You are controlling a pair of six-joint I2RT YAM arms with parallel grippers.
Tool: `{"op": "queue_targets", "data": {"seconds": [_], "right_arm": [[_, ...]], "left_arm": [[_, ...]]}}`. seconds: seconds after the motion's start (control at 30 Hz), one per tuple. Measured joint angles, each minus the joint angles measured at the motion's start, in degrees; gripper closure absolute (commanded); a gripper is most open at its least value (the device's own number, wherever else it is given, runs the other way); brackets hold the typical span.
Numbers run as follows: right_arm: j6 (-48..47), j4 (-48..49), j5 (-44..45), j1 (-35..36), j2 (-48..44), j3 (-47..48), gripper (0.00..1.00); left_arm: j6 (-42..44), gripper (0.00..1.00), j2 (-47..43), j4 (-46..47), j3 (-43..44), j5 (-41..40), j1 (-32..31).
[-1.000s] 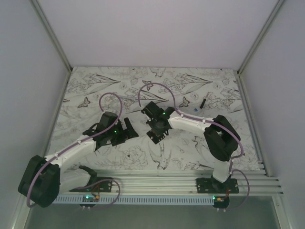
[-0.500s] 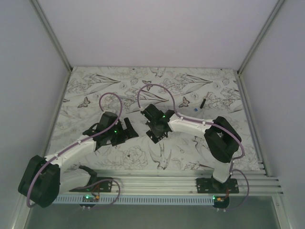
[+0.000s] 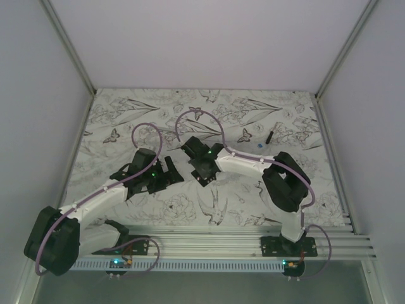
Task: Snap on the fuse box
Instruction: Install the fuse at the fuse box base.
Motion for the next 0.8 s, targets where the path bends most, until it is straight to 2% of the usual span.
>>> {"op": "queue_targets", "data": {"seconds": [0.47, 0.63, 0.8], "right_arm": [[0.7, 7.6, -0.5, 0.0, -5.5, -7.6, 1.00], [1.9, 7.6, -1.1, -0.2, -6.3, -7.9, 1.00], [3.3, 5.8, -1.9, -0.2, -7.0, -7.7, 0.95]], "left_arm": [[0.0, 0.01, -2.5, -0.2, 0.0, 0.0, 0.0], [0.0, 0.01, -2.6, -0.5, 0.0, 0.0, 0.0], [0.0, 0.01, -2.8, -1.1, 0.0, 0.0, 0.0]]}}
